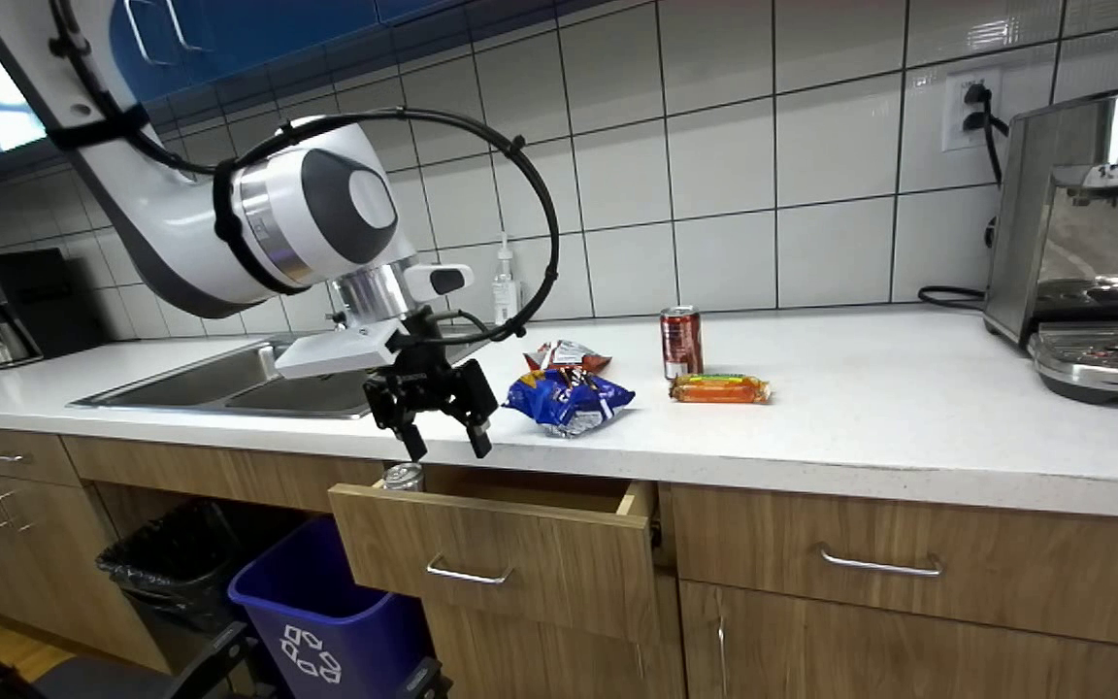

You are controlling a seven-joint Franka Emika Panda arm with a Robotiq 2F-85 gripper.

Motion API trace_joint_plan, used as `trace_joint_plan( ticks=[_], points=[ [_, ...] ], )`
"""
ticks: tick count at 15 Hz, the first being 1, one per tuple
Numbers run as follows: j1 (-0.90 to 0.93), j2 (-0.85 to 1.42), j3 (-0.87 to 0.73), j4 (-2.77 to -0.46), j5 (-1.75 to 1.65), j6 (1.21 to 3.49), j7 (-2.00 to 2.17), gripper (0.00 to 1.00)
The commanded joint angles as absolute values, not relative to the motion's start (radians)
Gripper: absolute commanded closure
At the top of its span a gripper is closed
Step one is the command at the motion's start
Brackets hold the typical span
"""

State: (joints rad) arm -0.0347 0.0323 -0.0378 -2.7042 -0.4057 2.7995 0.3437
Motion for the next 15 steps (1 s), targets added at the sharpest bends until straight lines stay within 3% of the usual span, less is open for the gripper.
trace_joint_plan(
  ticks=[1, 15],
  points=[
    [-0.022, 0.099, -0.059, -2.653, -0.476, 2.821, 0.402, 0.00],
    [0.066, 0.284, -0.140, -2.522, -0.418, 2.834, 0.338, 0.00]
  ],
)
